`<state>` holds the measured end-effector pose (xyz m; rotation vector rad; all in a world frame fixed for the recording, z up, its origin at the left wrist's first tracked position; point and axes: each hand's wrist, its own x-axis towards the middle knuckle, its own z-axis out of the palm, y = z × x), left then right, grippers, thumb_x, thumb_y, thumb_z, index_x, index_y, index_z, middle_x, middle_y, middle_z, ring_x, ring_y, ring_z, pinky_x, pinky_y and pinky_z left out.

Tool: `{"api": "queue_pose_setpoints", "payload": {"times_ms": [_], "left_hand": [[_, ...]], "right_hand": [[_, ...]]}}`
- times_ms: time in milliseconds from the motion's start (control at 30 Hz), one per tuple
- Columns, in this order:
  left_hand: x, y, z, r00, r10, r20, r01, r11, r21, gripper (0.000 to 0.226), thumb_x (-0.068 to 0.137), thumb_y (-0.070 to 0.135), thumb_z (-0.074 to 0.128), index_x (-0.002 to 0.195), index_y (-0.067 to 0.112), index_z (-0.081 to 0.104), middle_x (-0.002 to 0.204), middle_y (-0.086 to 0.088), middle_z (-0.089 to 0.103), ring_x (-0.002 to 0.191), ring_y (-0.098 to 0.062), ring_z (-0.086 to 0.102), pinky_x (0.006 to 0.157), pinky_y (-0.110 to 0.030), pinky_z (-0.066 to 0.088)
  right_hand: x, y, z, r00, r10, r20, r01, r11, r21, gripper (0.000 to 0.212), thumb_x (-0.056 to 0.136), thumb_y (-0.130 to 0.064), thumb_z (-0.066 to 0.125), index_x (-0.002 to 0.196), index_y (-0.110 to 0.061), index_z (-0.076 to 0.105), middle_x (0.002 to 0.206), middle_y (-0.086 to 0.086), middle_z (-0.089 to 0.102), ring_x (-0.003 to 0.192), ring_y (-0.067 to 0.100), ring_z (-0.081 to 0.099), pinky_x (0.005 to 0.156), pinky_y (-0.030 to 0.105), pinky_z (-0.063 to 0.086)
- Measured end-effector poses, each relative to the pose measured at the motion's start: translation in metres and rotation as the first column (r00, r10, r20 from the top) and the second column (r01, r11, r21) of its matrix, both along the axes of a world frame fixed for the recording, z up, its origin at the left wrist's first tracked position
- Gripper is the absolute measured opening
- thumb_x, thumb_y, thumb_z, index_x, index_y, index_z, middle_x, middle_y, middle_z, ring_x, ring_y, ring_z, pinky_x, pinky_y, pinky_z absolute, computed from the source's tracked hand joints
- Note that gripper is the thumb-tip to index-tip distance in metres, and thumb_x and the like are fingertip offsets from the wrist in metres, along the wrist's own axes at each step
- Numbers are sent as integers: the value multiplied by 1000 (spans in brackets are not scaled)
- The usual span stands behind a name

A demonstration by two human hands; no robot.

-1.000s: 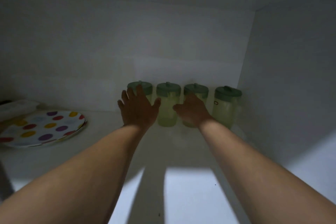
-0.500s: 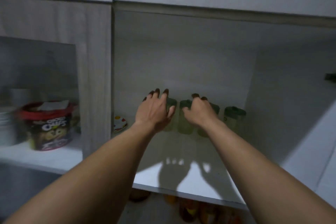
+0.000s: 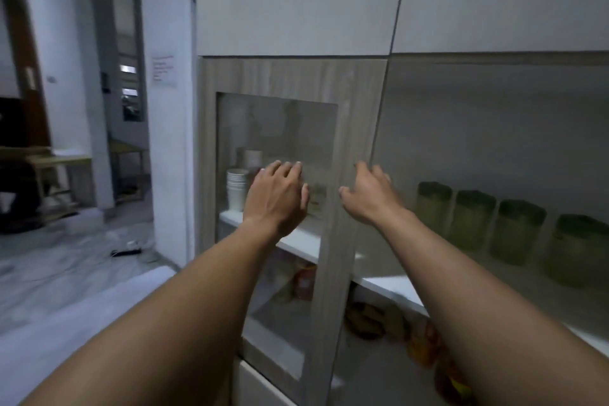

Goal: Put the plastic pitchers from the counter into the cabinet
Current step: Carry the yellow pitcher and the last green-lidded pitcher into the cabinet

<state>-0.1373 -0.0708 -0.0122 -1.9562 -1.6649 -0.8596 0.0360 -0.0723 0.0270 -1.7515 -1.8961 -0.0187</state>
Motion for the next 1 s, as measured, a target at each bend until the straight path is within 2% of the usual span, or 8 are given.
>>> {"api": "queue_pose_setpoints", "payload": {"times_ms": [100, 300, 533, 700, 900, 1000], "left_hand": [[-73, -29, -14, 991, 134, 3, -134, 990, -35, 61, 94, 44, 27, 142, 11, 46, 140, -11, 55, 132, -29, 46, 112, -44, 35], [-204, -98, -39, 932, 352, 84, -347, 935, -74, 51, 97, 38, 38, 138, 10, 48, 135, -11, 57, 130, -30, 44, 110, -43, 35], [-351, -179, -84, 842, 530, 96, -515, 844, -148, 55, 98, 41, 37, 146, 14, 41, 146, -7, 49, 137, -28, 36, 114, -42, 30], [-425, -231, -113, 777, 614, 138, -592, 788, -169, 48, 98, 39, 41, 139, 15, 47, 138, -6, 54, 130, -27, 42, 107, -41, 35], [-506, -291, -158, 656, 725, 209, -692, 688, -218, 47, 95, 37, 49, 138, 17, 50, 139, -8, 53, 129, -30, 43, 102, -45, 39], [-542, -317, -180, 562, 781, 273, -750, 620, -231, 46, 93, 34, 54, 135, 17, 52, 138, -12, 52, 128, -33, 44, 100, -48, 40]], "right_hand": [[-65, -13, -9, 992, 123, -20, -123, 992, -9, 61, 91, -35, 53, 145, -13, 36, 144, 19, 43, 137, 39, 37, 109, 54, 38], [-205, -44, -31, 936, 353, -14, -353, 934, -46, 56, 92, -33, 53, 141, -11, 39, 143, 21, 43, 134, 42, 40, 108, 51, 39], [-363, -86, -68, 836, 544, -77, -549, 832, -78, 61, 96, -34, 49, 150, -14, 29, 147, 18, 38, 135, 39, 37, 107, 53, 38], [-457, -112, -100, 772, 629, -90, -635, 766, -100, 57, 97, -33, 47, 148, -13, 31, 145, 17, 38, 133, 38, 38, 104, 53, 40], [-561, -152, -151, 674, 731, -108, -737, 655, -166, 56, 97, -32, 48, 148, -14, 31, 146, 16, 37, 133, 38, 37, 102, 51, 41], [-610, -166, -178, 617, 777, -121, -782, 590, -198, 58, 97, -33, 50, 149, -17, 30, 150, 14, 34, 135, 35, 36, 105, 53, 39]]}}
